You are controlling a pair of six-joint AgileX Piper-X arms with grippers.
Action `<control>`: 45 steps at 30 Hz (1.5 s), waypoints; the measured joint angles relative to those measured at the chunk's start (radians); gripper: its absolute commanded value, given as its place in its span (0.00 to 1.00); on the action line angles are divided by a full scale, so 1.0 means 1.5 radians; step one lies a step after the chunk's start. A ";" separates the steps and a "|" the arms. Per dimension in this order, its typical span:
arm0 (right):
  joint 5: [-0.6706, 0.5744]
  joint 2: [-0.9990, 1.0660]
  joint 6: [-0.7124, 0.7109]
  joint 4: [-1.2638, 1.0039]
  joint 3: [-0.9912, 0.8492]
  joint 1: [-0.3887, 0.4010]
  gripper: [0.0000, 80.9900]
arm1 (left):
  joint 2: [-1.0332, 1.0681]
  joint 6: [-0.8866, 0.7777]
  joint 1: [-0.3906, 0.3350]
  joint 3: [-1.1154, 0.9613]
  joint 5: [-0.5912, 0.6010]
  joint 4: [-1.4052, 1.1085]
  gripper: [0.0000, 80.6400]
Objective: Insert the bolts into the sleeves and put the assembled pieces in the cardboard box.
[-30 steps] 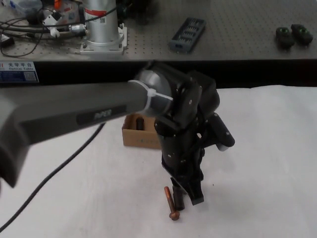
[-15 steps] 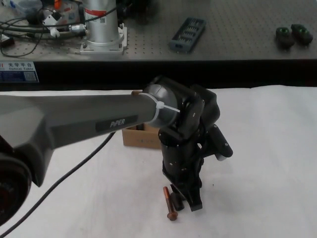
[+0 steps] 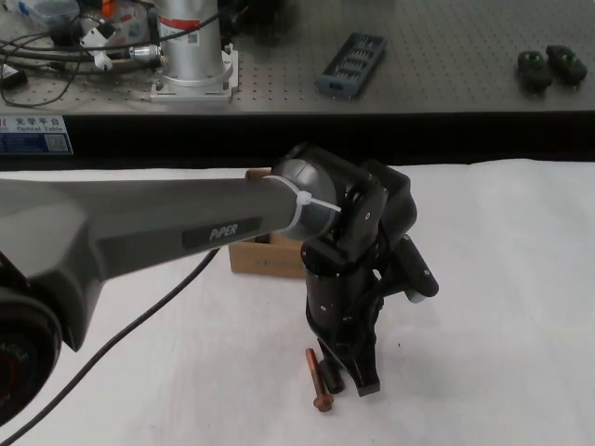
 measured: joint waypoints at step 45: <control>-0.422 0.316 0.039 -0.732 0.000 0.000 0.04 | -0.814 -0.514 0.046 0.864 0.263 -0.935 0.01</control>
